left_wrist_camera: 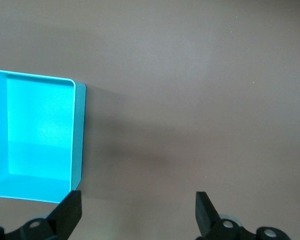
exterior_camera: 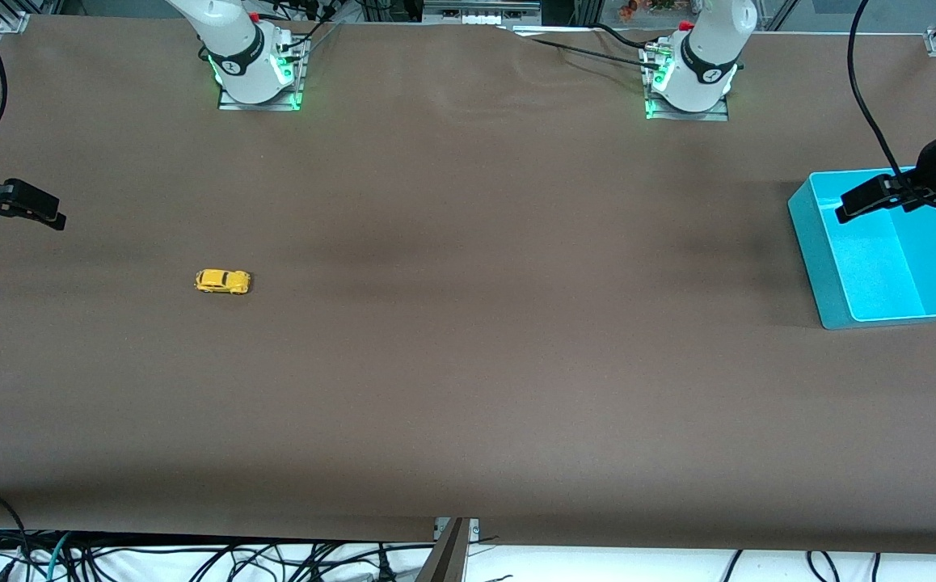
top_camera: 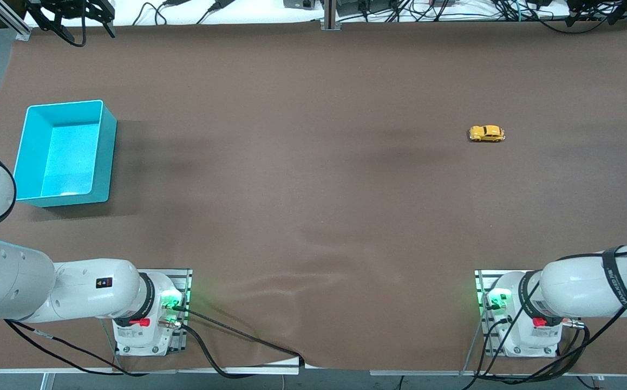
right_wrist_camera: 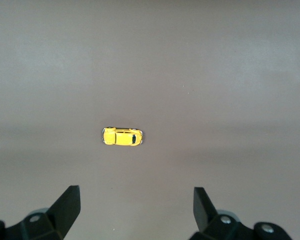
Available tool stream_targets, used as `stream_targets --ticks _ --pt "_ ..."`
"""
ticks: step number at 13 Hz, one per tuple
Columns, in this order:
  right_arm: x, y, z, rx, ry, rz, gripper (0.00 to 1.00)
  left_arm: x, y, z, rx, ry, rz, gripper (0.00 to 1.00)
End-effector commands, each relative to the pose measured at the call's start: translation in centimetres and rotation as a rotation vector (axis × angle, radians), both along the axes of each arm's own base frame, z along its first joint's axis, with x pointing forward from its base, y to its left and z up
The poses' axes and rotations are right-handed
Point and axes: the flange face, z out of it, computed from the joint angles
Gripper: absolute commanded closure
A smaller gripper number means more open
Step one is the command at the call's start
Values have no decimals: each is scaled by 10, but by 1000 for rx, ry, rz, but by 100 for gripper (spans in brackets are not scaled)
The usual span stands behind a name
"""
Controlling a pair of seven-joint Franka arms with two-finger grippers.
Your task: Wind and store yellow beetle car
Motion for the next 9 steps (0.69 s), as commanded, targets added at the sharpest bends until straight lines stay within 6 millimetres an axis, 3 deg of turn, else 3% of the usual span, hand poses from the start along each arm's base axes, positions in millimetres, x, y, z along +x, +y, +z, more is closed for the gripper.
stream_targets --ticks 1,9 --pt "0 -1 4 -3 8 0 0 5 0 3 16 -6 -16 0" --pt "2 0 -4 -9 21 14 0 5 0 3 16 -6 -14 0"
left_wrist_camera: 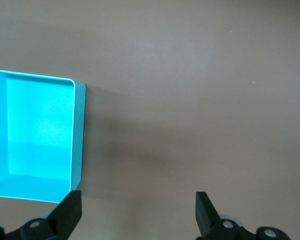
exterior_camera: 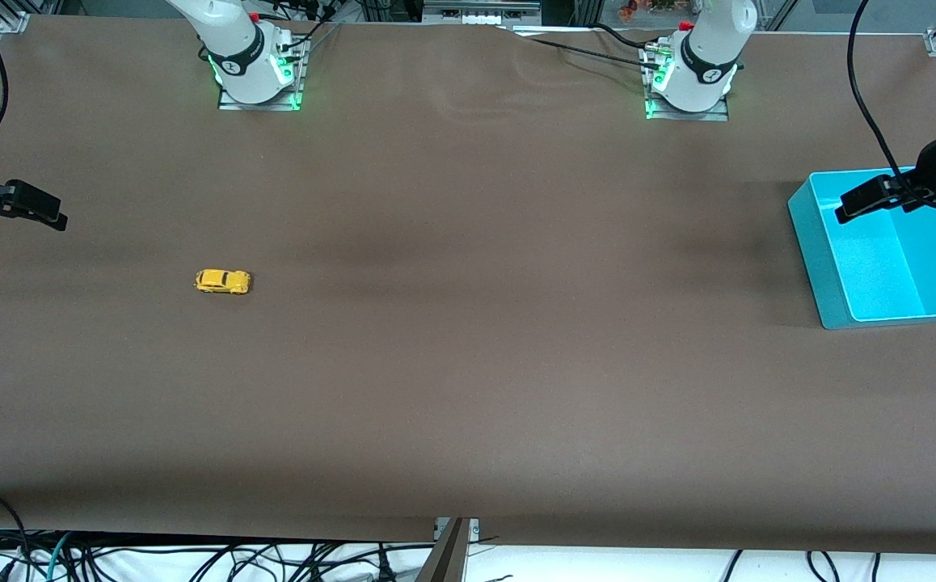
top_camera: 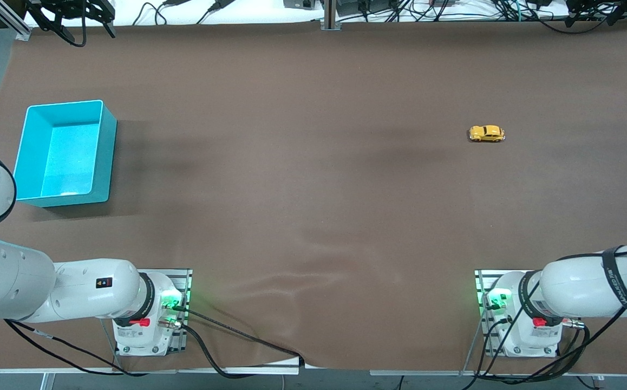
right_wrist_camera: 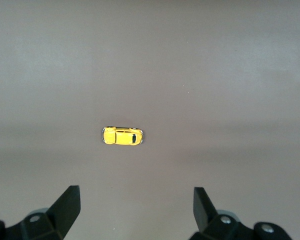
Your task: Wind and store yellow beetle car
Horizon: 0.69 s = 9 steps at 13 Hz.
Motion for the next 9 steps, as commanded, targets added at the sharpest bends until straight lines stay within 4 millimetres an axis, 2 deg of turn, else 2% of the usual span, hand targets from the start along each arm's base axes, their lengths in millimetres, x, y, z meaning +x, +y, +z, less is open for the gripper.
stream_targets --ticks 1,6,9 --pt "6 1 -13 -10 34 15 0 5 0 4 16 -9 -16 0" --pt "7 3 -22 -10 71 27 0 5 0 4 16 -9 -16 0" --pt "6 16 -32 2 113 252 0 5 0 4 16 -9 -16 0"
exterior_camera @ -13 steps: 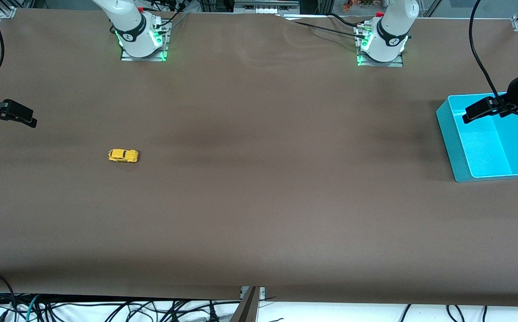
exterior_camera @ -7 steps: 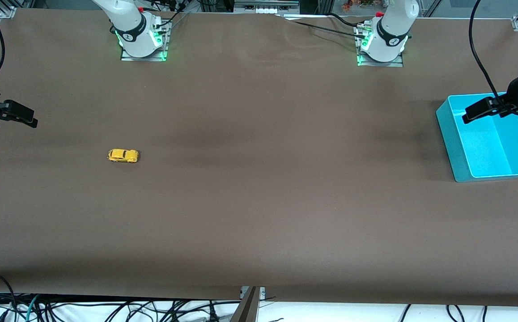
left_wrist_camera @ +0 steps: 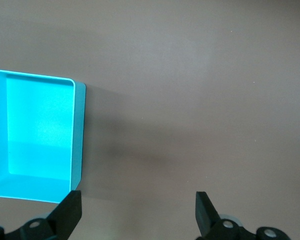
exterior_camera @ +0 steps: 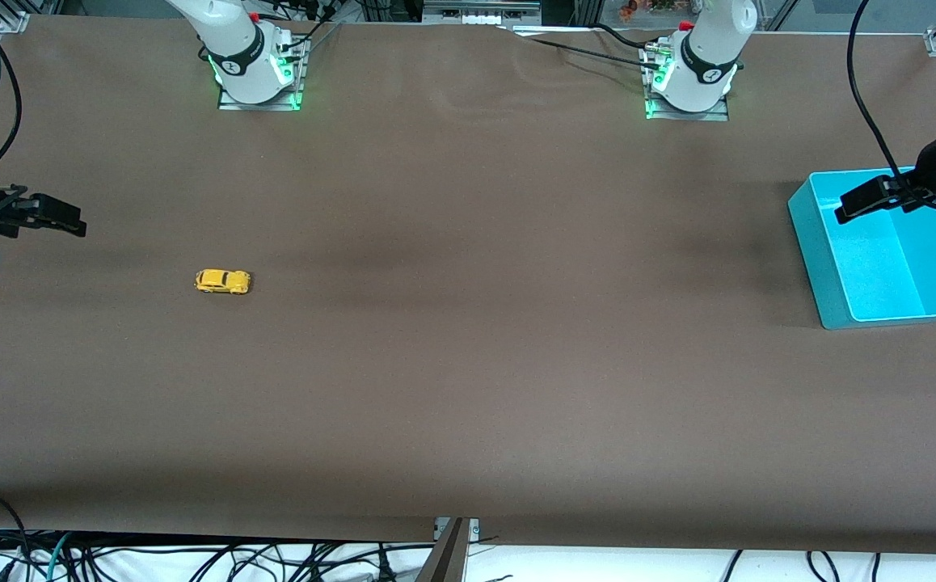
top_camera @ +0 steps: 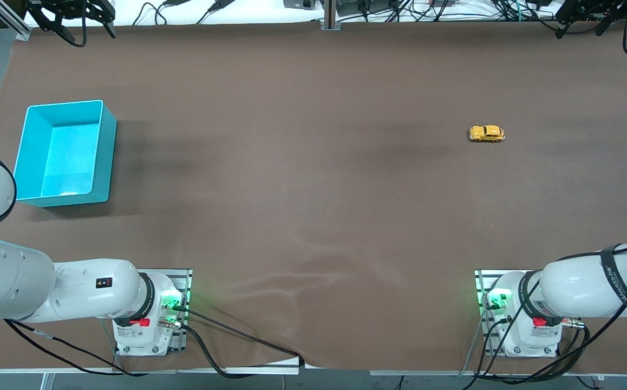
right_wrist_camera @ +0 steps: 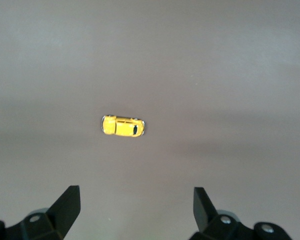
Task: Wind and store yellow beetle car
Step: 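Reach the right gripper down over the yellow beetle car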
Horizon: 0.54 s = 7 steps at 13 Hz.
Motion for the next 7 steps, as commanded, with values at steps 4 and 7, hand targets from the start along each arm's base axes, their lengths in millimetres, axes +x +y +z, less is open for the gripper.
stream_targets --ticks 4,7 --pt "6 7 -44 44 103 427 0 4 0 5 17 -10 -14 0" --pt "4 19 -78 72 134 567 0 4 0 5 17 -10 -14 0"
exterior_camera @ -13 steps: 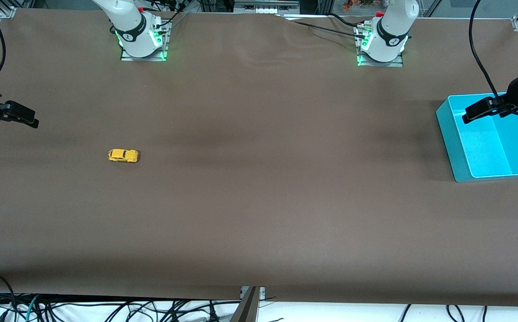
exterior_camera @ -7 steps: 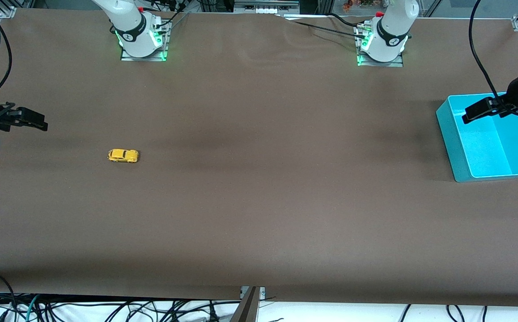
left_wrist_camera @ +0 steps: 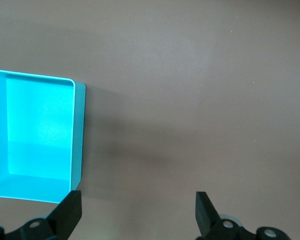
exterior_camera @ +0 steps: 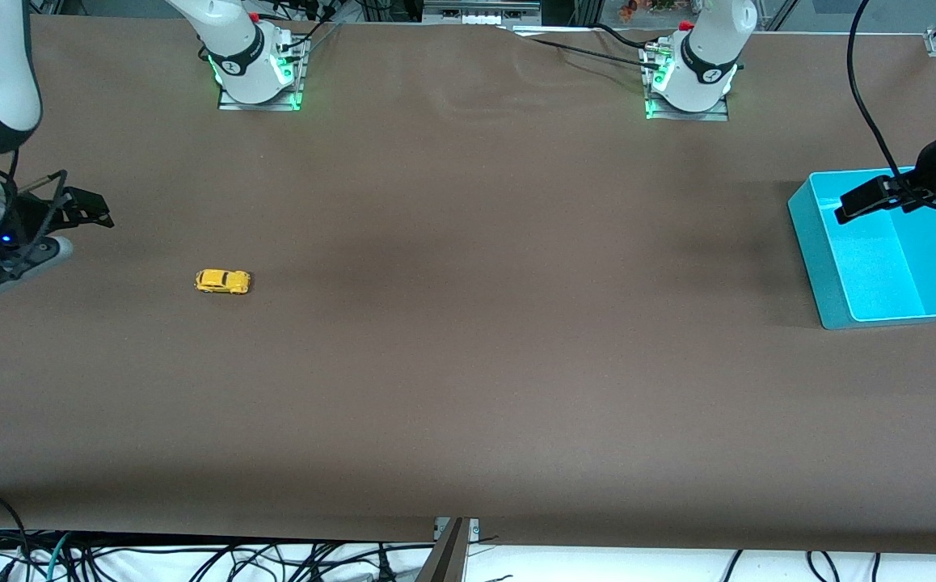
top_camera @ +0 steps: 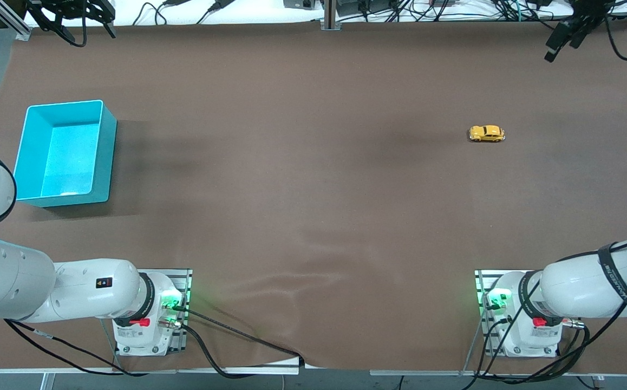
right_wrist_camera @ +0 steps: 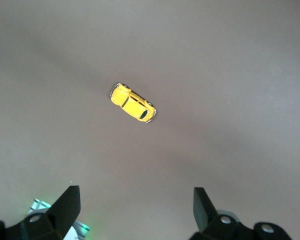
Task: Wind and store yellow beetle car
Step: 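Reach the right gripper down over the yellow beetle car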
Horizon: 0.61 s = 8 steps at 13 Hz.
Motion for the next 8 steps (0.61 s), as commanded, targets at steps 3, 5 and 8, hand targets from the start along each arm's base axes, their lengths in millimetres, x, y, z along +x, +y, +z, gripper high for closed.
stream_targets --ticks 3,5,8 --pt "-11 21 -57 47 26 284 0 4 0 5 17 -9 -14 0" --pt "-17 22 -85 74 20 407 0 4 0 5 17 -9 -14 0" --pt "-30 22 -124 107 18 550 1 4 0 5 17 -9 -14 0"
